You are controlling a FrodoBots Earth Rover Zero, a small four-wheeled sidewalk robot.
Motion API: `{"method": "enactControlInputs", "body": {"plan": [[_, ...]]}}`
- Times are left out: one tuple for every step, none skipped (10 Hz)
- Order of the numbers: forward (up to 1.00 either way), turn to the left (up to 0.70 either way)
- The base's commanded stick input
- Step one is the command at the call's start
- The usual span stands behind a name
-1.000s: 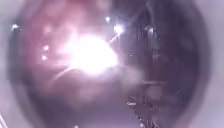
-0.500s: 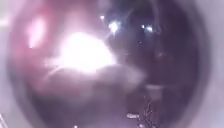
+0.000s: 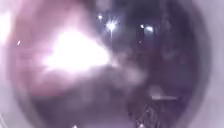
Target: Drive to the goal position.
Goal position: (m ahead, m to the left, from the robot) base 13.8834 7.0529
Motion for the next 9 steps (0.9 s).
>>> {"method": "enactControlInputs", "body": {"plan": [[0.0,0.0],[0.0,0.0],[0.0,0.0],[0.0,0.0],[0.0,0.0],[0.0,0.0],[0.0,0.0],[0.19,0.0],[0.55,0.0]]}}
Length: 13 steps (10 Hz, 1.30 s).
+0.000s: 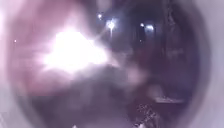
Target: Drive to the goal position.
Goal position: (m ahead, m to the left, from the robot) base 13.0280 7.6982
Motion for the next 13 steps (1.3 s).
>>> {"method": "enactControlInputs", "body": {"plan": [[0.7,0.0],[0.7,0.0],[0.7,0.0],[0.7,0.0],[0.7,0.0],[0.7,0.0],[0.7,0.0],[0.7,0.0],[0.7,0.0],[0.7,0.0],[0.7,0.02],[0.7,0.23],[0.7,0.35]]}}
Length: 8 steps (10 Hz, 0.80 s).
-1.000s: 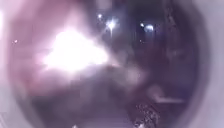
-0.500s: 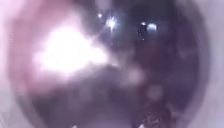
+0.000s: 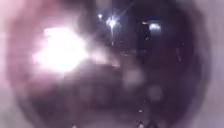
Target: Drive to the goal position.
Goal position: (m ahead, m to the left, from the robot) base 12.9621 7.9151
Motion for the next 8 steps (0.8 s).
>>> {"method": "enactControlInputs", "body": {"plan": [[0.7,0.25],[0.7,0.07],[0.7,0.0],[0.7,0.0],[0.7,0.0],[0.7,0.0],[0.7,0.0],[0.7,0.0]]}}
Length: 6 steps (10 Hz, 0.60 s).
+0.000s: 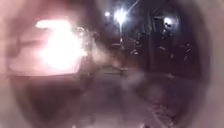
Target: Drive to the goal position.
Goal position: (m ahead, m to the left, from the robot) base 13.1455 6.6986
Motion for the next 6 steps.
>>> {"method": "enactControlInputs", "body": {"plan": [[0.7,0.0],[0.7,0.0],[0.69,0.0],[0.68,-0.3],[0.68,0.0],[0.68,0.0]]}}
